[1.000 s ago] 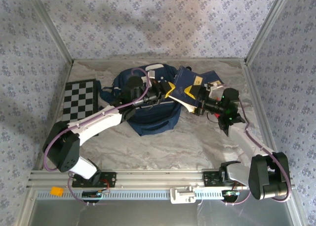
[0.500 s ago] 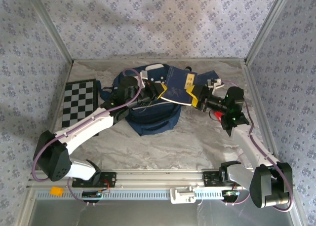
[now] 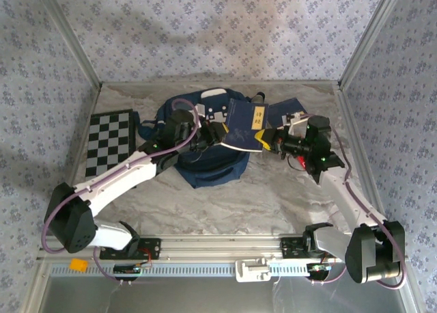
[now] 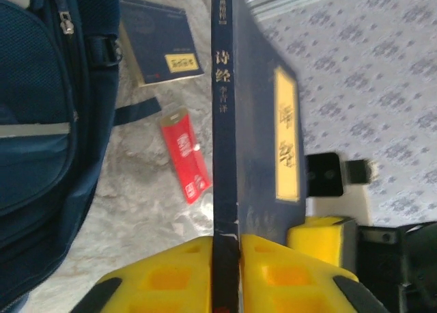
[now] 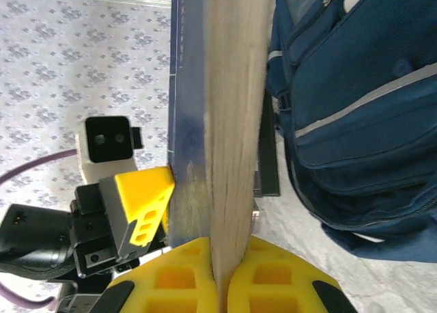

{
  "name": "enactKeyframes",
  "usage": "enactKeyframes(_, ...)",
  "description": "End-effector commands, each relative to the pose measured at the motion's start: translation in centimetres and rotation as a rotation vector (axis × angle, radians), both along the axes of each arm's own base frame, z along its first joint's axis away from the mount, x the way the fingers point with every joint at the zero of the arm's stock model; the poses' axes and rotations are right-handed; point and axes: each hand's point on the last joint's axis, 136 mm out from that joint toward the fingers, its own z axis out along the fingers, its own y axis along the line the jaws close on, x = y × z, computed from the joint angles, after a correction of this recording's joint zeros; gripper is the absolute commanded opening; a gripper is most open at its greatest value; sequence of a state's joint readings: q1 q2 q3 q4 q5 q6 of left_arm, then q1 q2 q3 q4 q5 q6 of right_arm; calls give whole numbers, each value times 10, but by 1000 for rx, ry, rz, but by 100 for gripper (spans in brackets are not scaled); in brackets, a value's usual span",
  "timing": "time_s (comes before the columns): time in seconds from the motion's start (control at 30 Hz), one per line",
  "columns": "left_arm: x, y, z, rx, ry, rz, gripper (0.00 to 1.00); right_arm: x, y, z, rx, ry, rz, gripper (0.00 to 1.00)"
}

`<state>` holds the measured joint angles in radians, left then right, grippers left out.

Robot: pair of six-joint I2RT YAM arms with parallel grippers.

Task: Pack the student bag

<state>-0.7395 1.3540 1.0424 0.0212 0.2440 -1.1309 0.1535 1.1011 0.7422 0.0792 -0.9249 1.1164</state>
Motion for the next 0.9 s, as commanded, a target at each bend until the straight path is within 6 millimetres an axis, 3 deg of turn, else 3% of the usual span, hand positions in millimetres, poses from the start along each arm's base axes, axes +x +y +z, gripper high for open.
enactKeyframes(0.0,-15,21,-6,211,-123,-37,39,-6,-13,-1,-117,-47,-8,0)
enactKeyframes(0.13,-23,49,-47,583,-214,-109,50,-19,-31,-20,-224,9,-16,0)
enactKeyframes(0.33,-29,64,-94,971,-373,-291,72,-34,-53,-43,-272,79,-41,0)
enactKeyframes(0.47,-20,56,-110,1125,-462,-375,76,-36,-64,-54,-268,112,-76,0)
enactKeyframes(0.63,13,43,-118,1291,-562,-383,80,-34,-70,-66,-258,141,-102,0)
enactKeyframes(0.87,34,27,-153,1343,-524,-510,81,-33,-77,-69,-249,152,-118,0)
